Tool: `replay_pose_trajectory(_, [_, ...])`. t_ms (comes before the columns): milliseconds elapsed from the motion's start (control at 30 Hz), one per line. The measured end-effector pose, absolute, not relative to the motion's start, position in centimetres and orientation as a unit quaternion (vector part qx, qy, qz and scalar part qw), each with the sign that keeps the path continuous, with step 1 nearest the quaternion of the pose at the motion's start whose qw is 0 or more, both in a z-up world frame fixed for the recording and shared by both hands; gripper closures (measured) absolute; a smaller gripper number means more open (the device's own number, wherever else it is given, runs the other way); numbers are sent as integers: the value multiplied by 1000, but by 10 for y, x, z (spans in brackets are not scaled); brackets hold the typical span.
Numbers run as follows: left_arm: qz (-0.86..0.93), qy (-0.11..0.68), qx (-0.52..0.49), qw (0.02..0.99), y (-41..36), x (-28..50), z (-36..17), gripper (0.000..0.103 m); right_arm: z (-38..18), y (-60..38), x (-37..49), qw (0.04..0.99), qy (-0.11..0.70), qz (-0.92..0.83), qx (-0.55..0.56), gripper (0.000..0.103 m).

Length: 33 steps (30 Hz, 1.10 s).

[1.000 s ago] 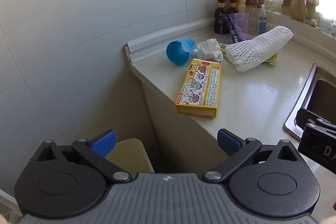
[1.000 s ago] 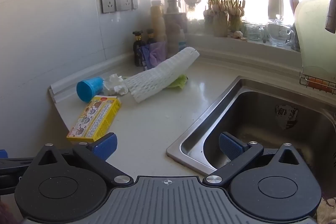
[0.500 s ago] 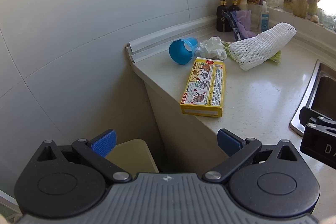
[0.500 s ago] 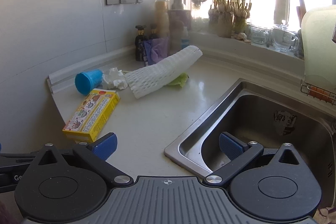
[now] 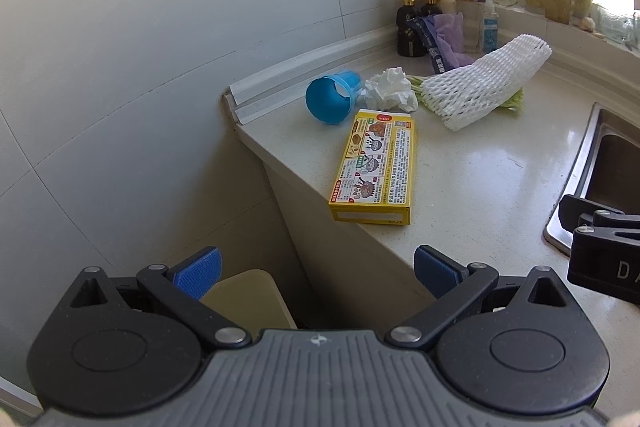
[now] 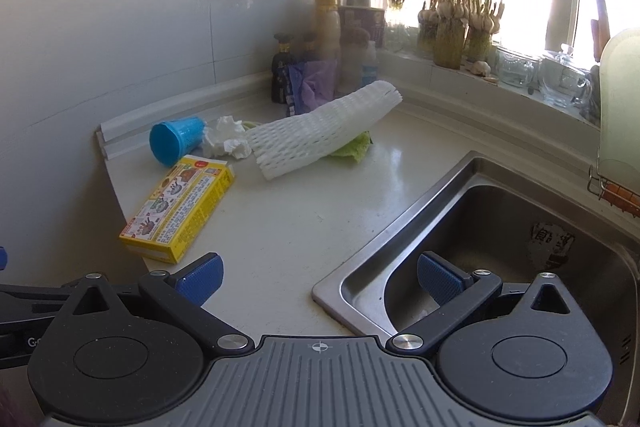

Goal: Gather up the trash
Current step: 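Move both tools toward the items on the countertop, then close the left gripper on the blue plastic cup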

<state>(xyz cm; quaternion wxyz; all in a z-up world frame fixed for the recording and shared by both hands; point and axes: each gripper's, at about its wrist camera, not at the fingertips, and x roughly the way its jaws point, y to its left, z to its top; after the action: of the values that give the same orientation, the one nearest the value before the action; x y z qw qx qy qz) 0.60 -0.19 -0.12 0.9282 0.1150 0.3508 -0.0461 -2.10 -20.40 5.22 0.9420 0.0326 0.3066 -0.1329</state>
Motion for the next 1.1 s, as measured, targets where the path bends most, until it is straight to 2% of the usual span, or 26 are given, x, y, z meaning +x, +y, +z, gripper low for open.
replay_pose_trajectory(367, [-72, 359, 113, 924, -6, 10, -5, 1, 49, -210, -15, 941, 317, -112, 26, 0])
replay_pose_trajectory(600, [-113, 317, 105, 936, -3, 10, -5, 1, 50, -215, -11, 943, 315, -102, 29, 0])
replay_pose_trajectory(733, [-134, 326, 100, 931, -1, 21, -4, 1, 48, -219, -7, 943, 316, -95, 46, 0])
replay_pose_trajectory(1100, [-156, 320, 154, 922, 3, 39, -8, 1, 46, -213, -4, 946, 309, -80, 63, 0])
